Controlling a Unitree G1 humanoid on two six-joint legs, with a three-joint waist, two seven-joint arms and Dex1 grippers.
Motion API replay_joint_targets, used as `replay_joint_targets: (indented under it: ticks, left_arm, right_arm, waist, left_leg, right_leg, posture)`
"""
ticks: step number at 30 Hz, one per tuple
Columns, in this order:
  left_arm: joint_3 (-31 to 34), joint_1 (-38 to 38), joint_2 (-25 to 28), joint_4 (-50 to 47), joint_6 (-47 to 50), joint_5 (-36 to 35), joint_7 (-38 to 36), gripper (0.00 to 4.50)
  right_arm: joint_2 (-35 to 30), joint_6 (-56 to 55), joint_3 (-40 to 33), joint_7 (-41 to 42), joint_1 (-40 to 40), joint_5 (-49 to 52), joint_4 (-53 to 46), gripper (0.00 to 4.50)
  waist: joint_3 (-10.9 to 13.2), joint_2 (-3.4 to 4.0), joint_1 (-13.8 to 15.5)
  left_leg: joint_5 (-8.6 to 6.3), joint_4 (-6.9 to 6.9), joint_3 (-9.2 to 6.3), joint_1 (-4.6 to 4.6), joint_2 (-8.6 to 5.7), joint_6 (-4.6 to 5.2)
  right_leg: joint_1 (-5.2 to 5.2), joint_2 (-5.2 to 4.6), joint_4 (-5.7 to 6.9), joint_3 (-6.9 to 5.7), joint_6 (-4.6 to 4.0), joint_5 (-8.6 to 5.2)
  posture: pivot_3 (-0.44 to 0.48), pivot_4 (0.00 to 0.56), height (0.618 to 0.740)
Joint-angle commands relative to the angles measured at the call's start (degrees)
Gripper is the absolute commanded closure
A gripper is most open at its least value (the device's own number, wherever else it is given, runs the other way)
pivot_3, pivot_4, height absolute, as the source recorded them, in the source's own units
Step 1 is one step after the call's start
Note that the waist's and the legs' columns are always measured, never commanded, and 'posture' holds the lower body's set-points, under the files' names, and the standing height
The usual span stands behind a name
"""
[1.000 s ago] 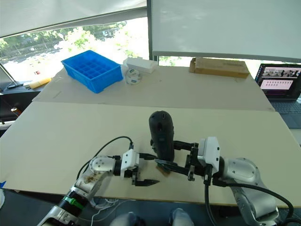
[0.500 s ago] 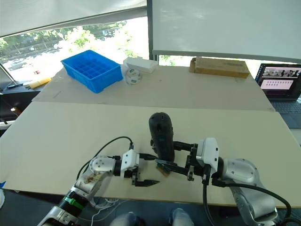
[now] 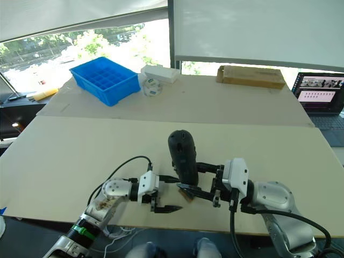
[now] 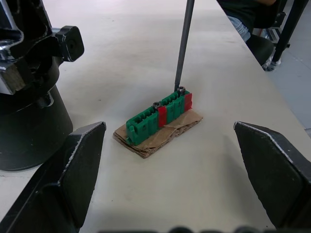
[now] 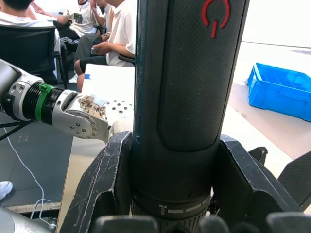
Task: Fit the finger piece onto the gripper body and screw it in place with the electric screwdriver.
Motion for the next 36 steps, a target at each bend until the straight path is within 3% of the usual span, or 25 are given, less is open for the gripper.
replay_joint_targets:
  ticks: [1, 17, 28, 36]
  left_arm:
    - [-1.12, 1.68, 0.47, 2.23, 1.28, 1.02, 0.11, 0.0]
    - [-1.21, 1.47, 0.31, 2.17, 1.49, 0.99, 0.22, 0.0]
    - [-1.06, 1.43, 0.37, 1.9, 1.83, 0.85, 0.24, 0.0]
    - [-0.99, 1.39, 0.49, 1.69, 2.07, 0.86, 0.29, 0.0]
  right_arm:
    - [-0.15, -2.69, -0.76, -0.2, -0.68, 0.0, -2.31, 2.6]
    - [0.43, -4.47, -1.39, -1.02, -1.12, -1.84, -2.02, 2.6]
    - [-0.37, 1.95, -3.9, -4.82, -0.33, 8.2, -5.45, 2.6]
    - [-0.63, 1.93, -2.34, -5.17, -0.19, 6.86, -5.6, 2.6]
  waist:
    - [0.0, 0.0, 0.0]
    - [0.0, 0.0, 0.0]
    - [-0.01, 0.01, -0.01]
    - [-0.01, 0.01, 0.0]
  left_leg:
    - [0.0, 0.0, 0.0, 0.0, 0.0, 0.0]
    - [0.0, -0.01, 0.0, 0.0, 0.0, 0.0]
    - [0.01, 0.0, 0.0, 0.01, 0.0, -0.01]
    - [0.0, -0.01, 0.0, 0.01, 0.0, -0.01]
  right_leg:
    - [0.0, 0.0, 0.0, 0.0, 0.0, 0.0]
    - [0.0, 0.03, 0.0, -0.02, 0.01, 0.0]
    - [0.02, 0.02, 0.0, -0.01, 0.0, 0.01]
    - [0.02, 0.02, -0.01, -0.01, -0.01, 0.02]
  posture:
    - [0.0, 0.15, 0.74]
    - [0.0, 0.15, 0.74]
    - [0.0, 0.15, 0.74]
    - [0.0, 0.15, 0.74]
